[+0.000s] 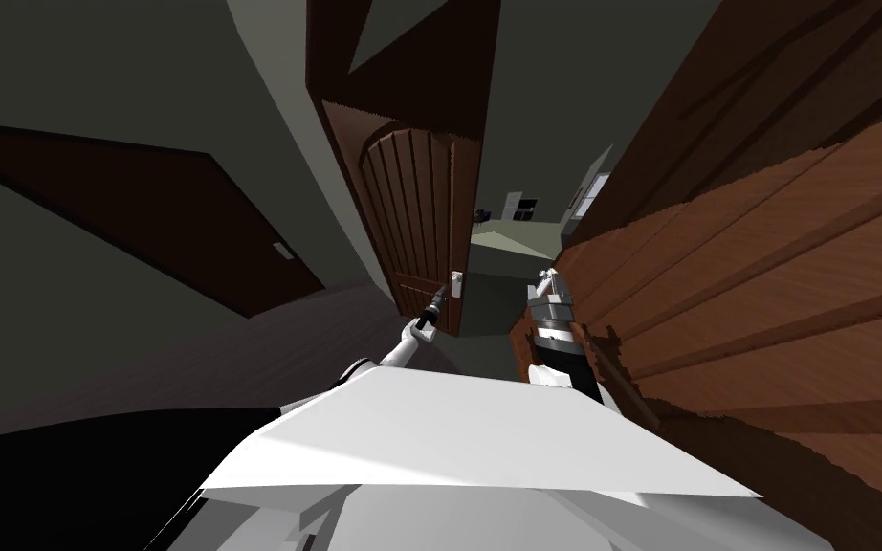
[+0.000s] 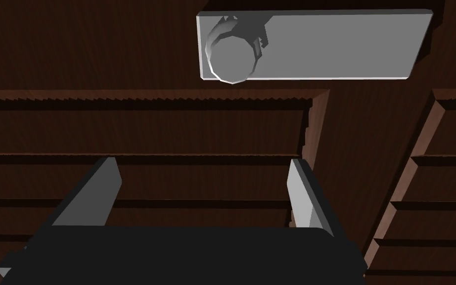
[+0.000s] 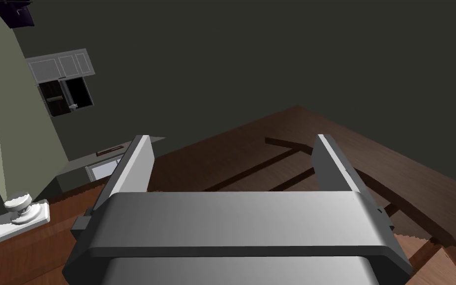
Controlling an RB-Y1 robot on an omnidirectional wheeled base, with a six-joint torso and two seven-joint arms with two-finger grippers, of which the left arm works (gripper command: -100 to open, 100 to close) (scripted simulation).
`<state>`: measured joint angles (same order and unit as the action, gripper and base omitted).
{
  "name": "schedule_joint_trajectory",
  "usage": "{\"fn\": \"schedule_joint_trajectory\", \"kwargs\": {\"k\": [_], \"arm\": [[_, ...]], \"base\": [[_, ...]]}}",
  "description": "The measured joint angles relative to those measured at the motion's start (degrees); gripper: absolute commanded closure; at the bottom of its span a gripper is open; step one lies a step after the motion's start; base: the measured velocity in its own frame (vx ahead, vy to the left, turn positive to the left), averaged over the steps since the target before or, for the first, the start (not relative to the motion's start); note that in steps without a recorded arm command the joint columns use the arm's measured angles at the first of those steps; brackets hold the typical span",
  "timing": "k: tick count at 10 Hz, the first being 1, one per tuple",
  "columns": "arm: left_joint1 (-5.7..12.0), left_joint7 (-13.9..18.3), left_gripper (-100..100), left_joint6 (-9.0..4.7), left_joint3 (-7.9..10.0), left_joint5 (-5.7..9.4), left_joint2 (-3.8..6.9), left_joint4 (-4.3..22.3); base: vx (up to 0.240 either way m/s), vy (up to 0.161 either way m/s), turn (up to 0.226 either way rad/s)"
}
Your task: Push the door open
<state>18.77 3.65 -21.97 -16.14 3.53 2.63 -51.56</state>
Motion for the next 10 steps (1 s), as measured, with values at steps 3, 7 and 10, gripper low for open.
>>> {"fn": "schedule_joint_trajectory", "kwargs": {"k": [3, 7, 10], "arm": [[0.33, -0.17, -100, -0.31, 0.41, 0.03, 0.46, 0.52], [0.59, -0.41, -100, -0.62, 1.01, 0.06, 0.13, 0.84], [0.73, -0.5, 100, -0.78, 1.18, 0.07, -0.23, 0.97]], "base": [[0.179, -0.089, -0.02], [0.184, -0.063, -0.02], [0.012, -0.005, -0.001]]}}
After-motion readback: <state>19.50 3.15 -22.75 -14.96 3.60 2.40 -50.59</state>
